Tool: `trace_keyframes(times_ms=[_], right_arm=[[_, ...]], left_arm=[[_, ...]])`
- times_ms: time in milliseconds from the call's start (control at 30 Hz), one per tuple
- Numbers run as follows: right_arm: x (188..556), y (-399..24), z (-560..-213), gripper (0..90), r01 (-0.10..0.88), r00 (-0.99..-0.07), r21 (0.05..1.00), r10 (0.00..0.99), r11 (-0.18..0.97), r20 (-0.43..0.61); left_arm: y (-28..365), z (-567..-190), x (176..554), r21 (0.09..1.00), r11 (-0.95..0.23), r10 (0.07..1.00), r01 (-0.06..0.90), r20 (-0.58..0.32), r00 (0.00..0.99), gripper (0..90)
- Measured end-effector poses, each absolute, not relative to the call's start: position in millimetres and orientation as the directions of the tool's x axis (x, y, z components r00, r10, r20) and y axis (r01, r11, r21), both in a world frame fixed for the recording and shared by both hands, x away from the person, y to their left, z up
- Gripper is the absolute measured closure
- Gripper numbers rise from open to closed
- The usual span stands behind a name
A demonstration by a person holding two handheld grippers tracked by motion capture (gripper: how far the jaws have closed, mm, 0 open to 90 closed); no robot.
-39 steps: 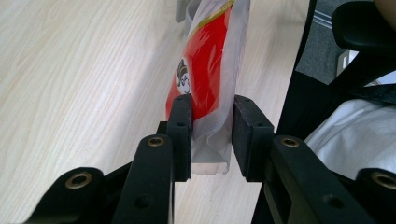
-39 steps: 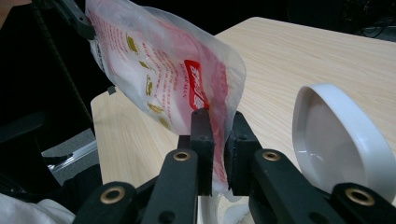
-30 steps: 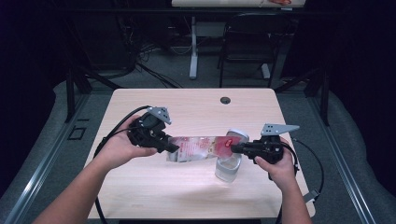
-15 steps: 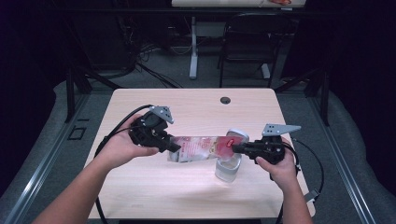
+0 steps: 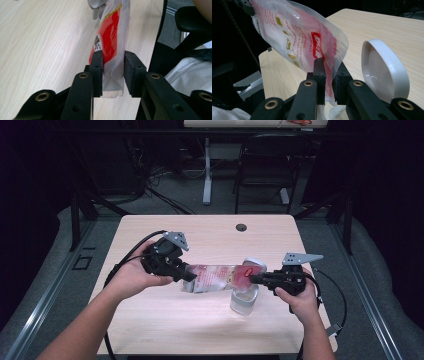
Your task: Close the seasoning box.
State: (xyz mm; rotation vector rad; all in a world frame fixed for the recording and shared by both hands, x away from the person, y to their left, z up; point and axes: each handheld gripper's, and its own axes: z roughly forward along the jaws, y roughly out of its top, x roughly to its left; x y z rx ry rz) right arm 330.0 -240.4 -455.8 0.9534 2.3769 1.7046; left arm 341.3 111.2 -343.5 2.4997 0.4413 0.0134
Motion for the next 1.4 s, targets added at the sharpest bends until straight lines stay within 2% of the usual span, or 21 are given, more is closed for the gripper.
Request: trace_keyframes(times_ms=[1400], right_arm=[[328.7,-237.2,-453.5,82.8,0.434,-0.809,0.876,0.518,0.210,0.277]], left_arm=[[112.3,-342.1,342.6,0.567,-0.762,0.320,0.312,-0.089,0.943,71.5]])
